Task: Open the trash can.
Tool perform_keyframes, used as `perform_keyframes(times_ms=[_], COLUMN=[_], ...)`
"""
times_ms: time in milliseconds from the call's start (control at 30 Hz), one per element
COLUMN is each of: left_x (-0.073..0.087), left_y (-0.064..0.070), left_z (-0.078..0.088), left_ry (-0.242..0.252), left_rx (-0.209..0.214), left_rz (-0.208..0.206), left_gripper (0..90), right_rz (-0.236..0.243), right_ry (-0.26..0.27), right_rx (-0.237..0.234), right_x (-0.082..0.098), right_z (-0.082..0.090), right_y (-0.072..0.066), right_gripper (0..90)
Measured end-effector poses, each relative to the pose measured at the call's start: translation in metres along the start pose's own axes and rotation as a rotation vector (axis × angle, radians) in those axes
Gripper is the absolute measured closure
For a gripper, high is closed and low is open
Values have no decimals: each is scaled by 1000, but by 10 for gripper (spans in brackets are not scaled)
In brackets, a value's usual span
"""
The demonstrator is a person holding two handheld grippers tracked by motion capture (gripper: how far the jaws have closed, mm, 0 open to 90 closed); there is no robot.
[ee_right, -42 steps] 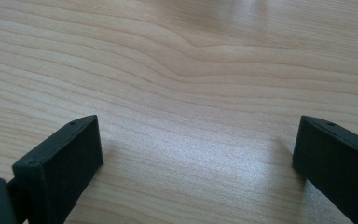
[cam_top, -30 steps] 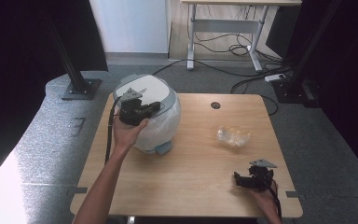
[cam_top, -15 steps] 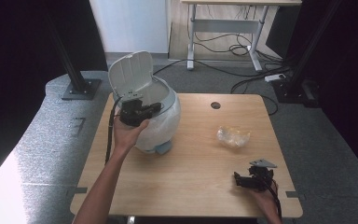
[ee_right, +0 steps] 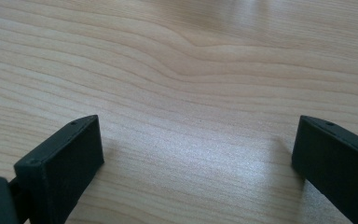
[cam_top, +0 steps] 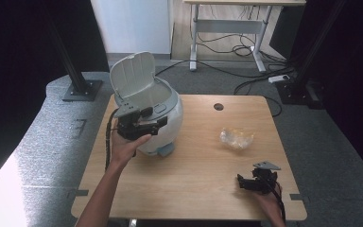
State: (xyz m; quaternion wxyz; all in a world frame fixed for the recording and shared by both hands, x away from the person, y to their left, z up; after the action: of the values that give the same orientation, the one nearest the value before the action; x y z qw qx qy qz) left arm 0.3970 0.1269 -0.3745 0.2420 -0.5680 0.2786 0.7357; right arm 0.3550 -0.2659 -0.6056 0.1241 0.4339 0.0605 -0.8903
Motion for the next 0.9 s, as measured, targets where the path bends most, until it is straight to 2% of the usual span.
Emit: perform_keyframes(times_ms=[100,267,400,433,467,633,733,767,800,900], left_x=[12,22,36,45,45,74,91,102,102,117], left_y=[4,6,7,7,7,4,-2,-7,-7,-12], left_z=[13,26,38,43,43,49,48,46,46,44], left_ry=[18,30,35,36,36,-10,-48,-74,-74,-106], left_rx=[-15,-24,-33,-39,-39,-83,-98,-107,-107,-118], left_rz=[-25,-32,-37,-34,-34,-58,-51,-44,-44,-34], left_gripper=[203,177,171,171,171,170,170,170,170,170], right_rz=[2,3,4,4,4,2,2,2,2,2], right_ry=[-1,-1,1,1,1,0,0,0,0,0], right_rx=[0,0,0,1,1,1,1,1,1,1], right_x=[0,0,0,0,0,0,0,0,0,0], right_z=[0,0,0,0,0,0,0,0,0,0], right_y=[0,0,0,0,0,0,0,0,0,0], right_gripper=[12,12,13,13,13,14,14,14,14,14])
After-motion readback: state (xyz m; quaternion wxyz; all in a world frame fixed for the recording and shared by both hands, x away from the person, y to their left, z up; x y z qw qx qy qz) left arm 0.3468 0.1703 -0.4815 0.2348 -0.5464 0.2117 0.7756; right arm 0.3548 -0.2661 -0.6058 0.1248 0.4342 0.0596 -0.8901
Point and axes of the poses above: each handheld gripper's, and its own axes: z roughly backward along the jaws, x roughly out of its underside, y roughly to its right, the point moved 6 cm from there along -z, roughly forward along the jaws, and after that the axes turned 6 degrees about y, right-handed, at the moved point
